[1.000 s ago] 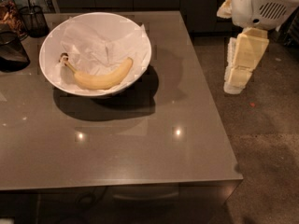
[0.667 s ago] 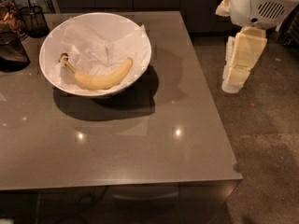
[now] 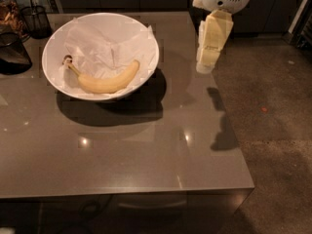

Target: Pick banana from white bowl

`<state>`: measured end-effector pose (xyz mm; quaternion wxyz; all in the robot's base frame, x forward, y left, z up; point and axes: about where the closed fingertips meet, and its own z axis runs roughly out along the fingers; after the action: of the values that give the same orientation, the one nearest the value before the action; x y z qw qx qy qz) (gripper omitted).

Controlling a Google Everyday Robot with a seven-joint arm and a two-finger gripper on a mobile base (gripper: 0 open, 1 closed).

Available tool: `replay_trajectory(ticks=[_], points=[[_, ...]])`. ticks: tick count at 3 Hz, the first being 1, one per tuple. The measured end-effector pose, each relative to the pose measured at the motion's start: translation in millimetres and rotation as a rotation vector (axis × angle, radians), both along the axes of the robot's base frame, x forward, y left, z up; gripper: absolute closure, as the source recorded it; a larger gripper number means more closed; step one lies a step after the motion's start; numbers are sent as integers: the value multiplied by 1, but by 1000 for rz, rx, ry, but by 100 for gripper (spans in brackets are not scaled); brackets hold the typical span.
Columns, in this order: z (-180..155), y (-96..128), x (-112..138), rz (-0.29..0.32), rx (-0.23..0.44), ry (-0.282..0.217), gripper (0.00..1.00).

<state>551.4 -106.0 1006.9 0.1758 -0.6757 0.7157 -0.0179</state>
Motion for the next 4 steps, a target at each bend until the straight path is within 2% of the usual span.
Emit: replay_trajectory(ticks=[1, 2, 3, 4], points=[[-3, 51, 30, 89, -1, -15, 0], [-3, 51, 30, 89, -1, -15, 0], [-14, 68, 41, 90, -86, -11, 0], [-38, 101, 69, 124, -186, 5, 0]])
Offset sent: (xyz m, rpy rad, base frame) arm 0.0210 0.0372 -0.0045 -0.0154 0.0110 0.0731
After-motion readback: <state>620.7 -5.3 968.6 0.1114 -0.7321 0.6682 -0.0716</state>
